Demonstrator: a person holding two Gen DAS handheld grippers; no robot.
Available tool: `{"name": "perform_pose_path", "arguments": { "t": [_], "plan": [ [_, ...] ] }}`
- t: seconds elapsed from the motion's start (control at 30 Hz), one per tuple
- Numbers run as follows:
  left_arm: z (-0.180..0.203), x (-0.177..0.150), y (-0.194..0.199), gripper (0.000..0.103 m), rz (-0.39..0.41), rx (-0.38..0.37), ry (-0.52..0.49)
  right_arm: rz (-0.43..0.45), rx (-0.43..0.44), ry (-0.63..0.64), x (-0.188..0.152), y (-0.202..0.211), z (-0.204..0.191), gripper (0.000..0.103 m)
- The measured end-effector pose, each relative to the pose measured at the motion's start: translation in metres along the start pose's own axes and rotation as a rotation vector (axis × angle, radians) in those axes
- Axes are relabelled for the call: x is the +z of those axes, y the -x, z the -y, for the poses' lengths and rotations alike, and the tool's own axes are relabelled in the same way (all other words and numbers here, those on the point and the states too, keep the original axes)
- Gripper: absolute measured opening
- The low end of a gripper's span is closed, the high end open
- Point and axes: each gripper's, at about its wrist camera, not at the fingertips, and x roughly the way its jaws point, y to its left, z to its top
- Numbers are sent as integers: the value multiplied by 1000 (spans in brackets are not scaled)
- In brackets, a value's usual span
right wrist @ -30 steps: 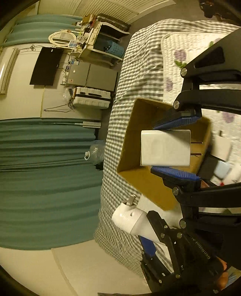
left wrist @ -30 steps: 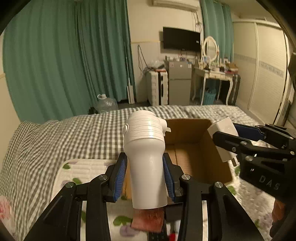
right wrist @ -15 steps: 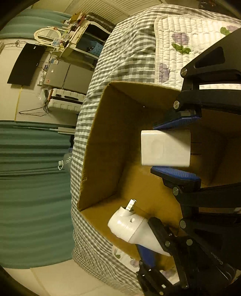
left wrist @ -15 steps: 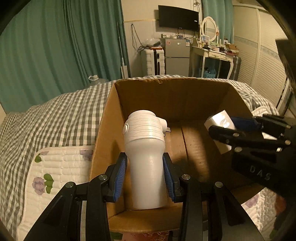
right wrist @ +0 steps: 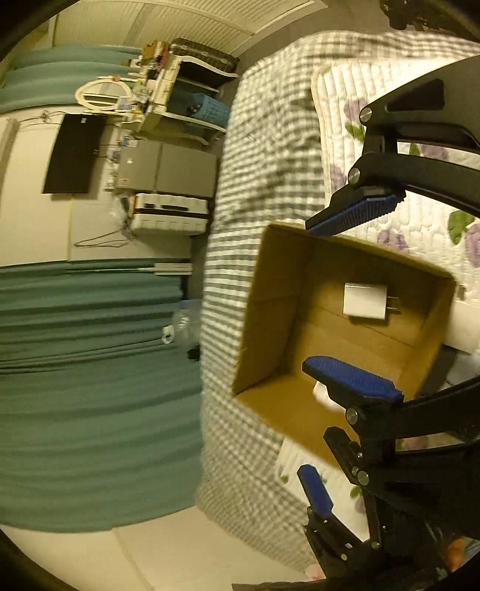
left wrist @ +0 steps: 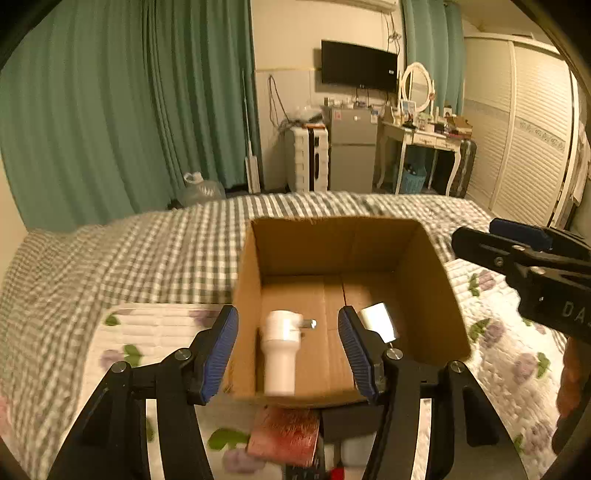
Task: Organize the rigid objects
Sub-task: 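Carry both held items over the box and open both tools to drop them, then grasp the red-capped white bottle with the right tool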
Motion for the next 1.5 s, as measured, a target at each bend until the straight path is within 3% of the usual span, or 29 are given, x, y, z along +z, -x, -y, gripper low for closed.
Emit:
{"name": "perform_pose_path", "arguments": {
  "t": [0.27,0.47,0.63,0.77,0.93,1.03,1.27,1.43,1.5],
  "plan": [
    [-11,-34,69,62,9,12,16,52,26,84,-18,88,-28,74],
    [-18,-81,80,63,-36,26,52,8,82,123,-64,104,-51,75],
    [-25,-128,62,63,-76,4,78,-96,133,139,-118,72,-65,75],
    [-31,-159,34,63,-168,-9,103,-203,151,177,-156,30,-76,75],
    [-32,-174,19,63,-211,5,90,-300,164,279,-187,-10,-95,75],
    [-36,-177,14,63,-217,-2,95,-343,180,310,-196,-25,-101,73],
    [-40,-179,8,63,-246,1,113,-404,109,337,-203,-58,-106,64],
    [-38,-180,8,63,-249,16,110,-410,98,356,-204,-66,-110,59],
    [-39,-180,8,63,-250,26,111,-402,98,349,-204,-62,-109,51]
  ]
}}
